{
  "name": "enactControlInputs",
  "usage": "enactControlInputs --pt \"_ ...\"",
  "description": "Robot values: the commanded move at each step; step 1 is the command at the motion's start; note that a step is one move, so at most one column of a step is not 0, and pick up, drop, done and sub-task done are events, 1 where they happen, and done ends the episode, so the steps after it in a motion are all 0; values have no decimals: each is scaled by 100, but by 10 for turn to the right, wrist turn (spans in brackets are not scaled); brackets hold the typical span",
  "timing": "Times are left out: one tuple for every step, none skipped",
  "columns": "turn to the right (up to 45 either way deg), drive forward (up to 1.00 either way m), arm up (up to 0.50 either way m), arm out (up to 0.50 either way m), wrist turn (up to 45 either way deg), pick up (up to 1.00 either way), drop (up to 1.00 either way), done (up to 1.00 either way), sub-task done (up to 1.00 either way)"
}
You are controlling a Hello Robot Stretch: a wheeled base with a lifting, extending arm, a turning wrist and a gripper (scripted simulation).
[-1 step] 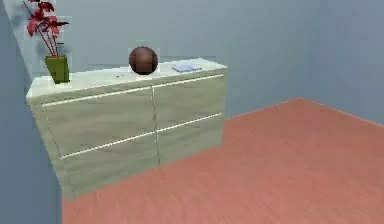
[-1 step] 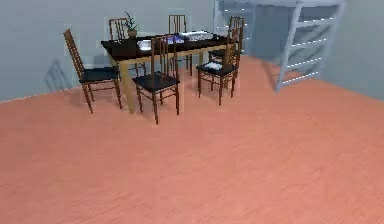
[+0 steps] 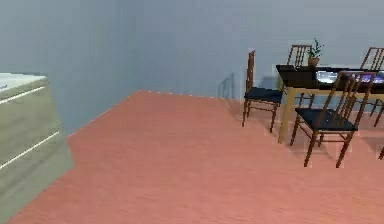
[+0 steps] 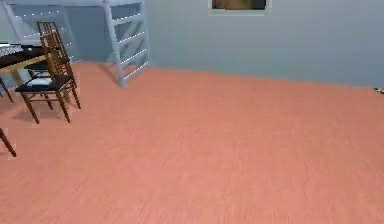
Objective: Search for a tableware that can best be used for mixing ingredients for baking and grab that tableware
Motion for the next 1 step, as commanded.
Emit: enactControlInputs --pt "450 0 0 0 0 0 0 0 0"
